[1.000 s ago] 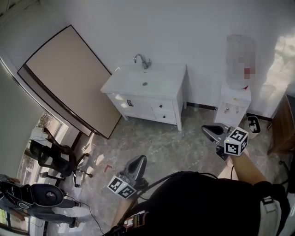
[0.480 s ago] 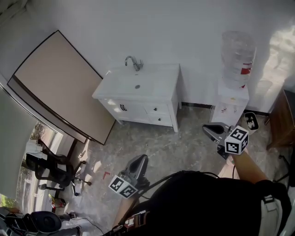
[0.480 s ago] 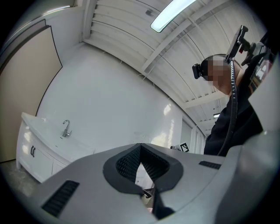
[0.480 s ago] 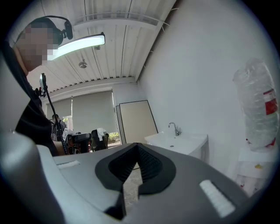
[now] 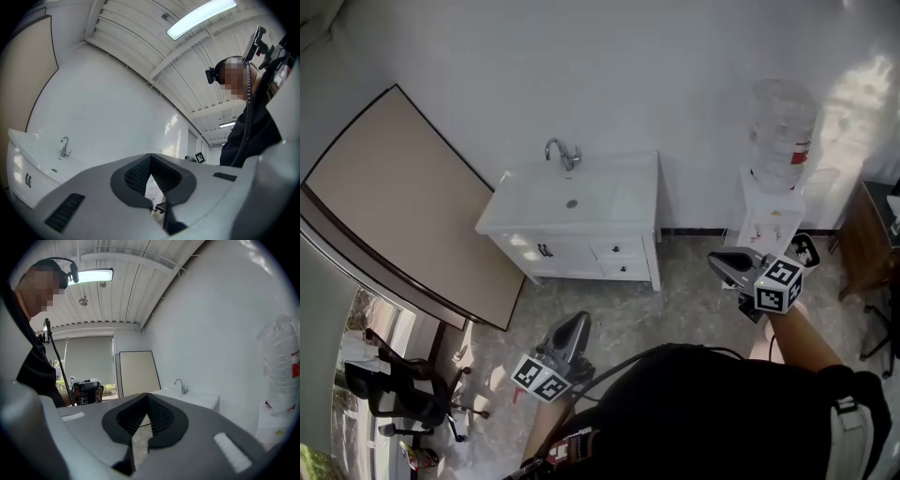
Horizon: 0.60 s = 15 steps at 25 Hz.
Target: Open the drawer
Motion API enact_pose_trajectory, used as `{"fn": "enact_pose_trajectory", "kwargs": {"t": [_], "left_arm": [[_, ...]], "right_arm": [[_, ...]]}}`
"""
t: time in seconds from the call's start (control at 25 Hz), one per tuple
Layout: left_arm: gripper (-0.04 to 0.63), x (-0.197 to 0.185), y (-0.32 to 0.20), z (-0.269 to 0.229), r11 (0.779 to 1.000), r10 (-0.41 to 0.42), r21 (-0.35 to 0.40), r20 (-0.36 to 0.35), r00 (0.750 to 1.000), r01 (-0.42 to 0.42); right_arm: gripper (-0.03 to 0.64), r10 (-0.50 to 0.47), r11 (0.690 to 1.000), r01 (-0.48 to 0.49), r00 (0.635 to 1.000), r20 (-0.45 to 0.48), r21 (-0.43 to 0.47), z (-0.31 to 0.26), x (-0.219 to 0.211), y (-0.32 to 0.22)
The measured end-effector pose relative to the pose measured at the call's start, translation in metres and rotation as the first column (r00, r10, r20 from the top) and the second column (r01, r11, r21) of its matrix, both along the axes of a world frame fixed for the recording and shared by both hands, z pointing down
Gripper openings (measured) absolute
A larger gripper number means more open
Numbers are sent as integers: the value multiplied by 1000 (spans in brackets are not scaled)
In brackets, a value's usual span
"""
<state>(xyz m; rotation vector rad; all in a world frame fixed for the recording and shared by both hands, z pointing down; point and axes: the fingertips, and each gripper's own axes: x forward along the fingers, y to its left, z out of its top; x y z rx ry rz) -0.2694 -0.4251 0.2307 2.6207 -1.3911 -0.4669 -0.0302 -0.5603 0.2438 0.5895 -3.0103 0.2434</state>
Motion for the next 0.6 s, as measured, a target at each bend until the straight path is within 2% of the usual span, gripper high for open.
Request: {"fn": "enact_pose_trajectory", "kwargs": {"t": [0.36,0.6], "left_arm": [[0,-88,-47,11,998,55,-18,-24,998,-55],[0,-115,-81,20,996,80,-33,-31,996,-81]], "right_arm": [[-5,47,999,-48,999,-26,-4,1,-83,-32],[-5,68,998,-68,997,-35,-15,8,-110,-60]]}}
